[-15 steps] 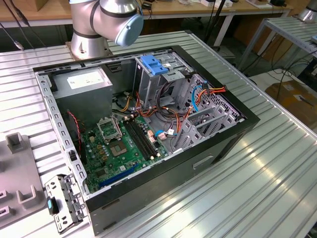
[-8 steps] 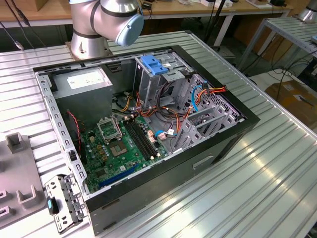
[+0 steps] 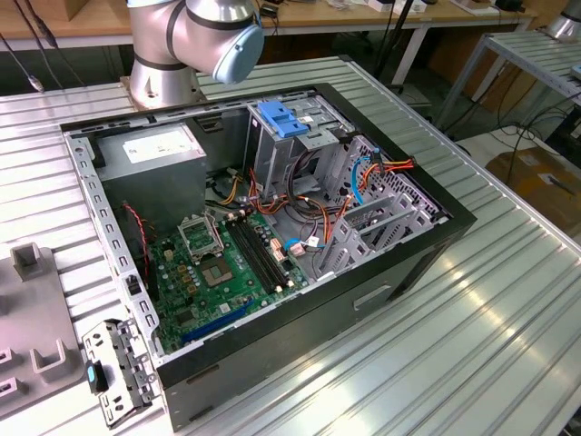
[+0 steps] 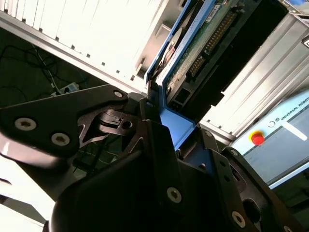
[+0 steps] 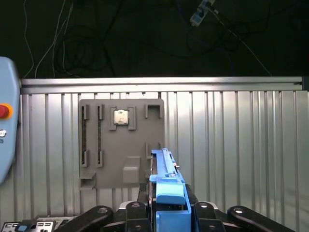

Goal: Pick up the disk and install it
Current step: 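Pick up the disk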

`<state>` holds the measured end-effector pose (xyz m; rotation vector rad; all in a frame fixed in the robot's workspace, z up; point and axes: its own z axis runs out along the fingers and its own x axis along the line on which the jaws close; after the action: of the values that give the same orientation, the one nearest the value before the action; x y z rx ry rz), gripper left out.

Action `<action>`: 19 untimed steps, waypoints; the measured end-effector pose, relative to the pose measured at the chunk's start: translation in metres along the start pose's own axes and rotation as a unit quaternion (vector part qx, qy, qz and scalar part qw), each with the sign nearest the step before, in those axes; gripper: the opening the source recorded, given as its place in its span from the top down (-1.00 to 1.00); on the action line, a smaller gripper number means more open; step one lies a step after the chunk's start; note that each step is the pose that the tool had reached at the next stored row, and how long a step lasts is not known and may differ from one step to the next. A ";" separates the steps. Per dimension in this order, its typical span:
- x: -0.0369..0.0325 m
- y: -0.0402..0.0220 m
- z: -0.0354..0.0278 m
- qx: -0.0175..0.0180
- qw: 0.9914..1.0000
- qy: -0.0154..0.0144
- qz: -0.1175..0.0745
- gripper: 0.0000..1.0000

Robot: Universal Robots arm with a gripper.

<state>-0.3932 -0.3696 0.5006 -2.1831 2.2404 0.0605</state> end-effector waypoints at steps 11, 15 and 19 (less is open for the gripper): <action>0.0016 -0.0186 -0.0004 0.000 1.000 0.000 0.000 0.25; 0.0024 -0.0250 -0.0005 0.000 1.000 0.000 0.000 0.25; 0.0032 -0.0310 -0.0007 0.000 1.000 0.000 0.000 0.25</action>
<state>-0.3623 -0.3736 0.5006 -2.1831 2.2403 0.0605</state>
